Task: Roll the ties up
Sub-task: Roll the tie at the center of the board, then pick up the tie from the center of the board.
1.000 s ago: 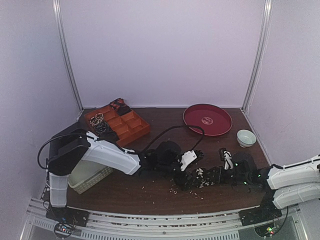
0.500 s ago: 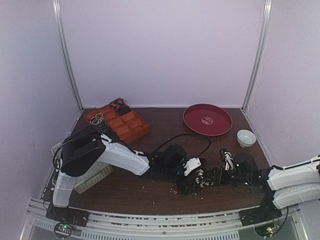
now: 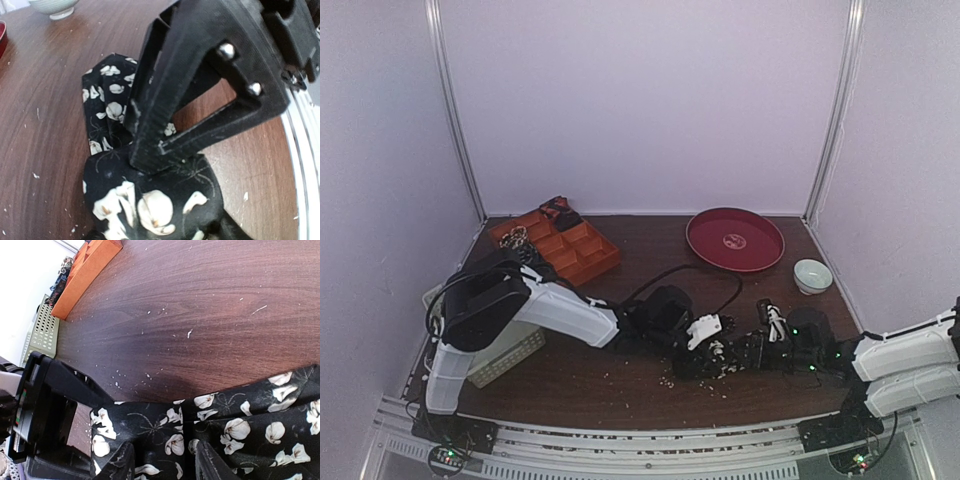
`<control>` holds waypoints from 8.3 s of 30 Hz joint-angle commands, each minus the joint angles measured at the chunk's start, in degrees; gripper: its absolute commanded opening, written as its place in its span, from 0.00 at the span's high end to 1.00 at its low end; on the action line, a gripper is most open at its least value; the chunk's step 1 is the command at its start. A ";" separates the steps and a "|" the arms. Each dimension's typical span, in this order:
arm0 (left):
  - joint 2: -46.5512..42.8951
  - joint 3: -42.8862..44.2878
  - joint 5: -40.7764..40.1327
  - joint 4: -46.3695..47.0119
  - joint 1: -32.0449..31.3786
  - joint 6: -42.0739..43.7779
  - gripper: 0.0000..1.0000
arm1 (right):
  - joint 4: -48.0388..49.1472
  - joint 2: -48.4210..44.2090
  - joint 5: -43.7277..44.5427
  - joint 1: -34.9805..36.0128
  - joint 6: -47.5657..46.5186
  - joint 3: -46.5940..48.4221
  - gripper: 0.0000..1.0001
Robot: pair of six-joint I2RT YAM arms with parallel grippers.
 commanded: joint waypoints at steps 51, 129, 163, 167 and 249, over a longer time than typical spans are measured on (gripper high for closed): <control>1.12 3.20 3.91 -4.68 -0.51 0.80 0.50 | 9.85 9.34 -13.24 -1.55 2.74 -1.60 0.60; -19.36 -23.09 -13.68 6.37 -4.11 -34.90 0.97 | 11.33 15.14 -7.91 11.08 6.74 5.92 0.65; -20.29 -21.92 -15.41 1.99 -4.56 -35.98 0.86 | -6.83 8.69 9.44 11.90 0.59 10.15 0.64; -19.85 -21.05 -15.37 1.74 -4.56 -35.68 0.86 | -9.04 5.94 10.76 11.72 0.10 10.26 0.63; -7.49 -25.96 -13.33 33.04 -3.11 -73.95 0.32 | 2.88 6.01 4.11 10.14 9.59 -2.60 0.65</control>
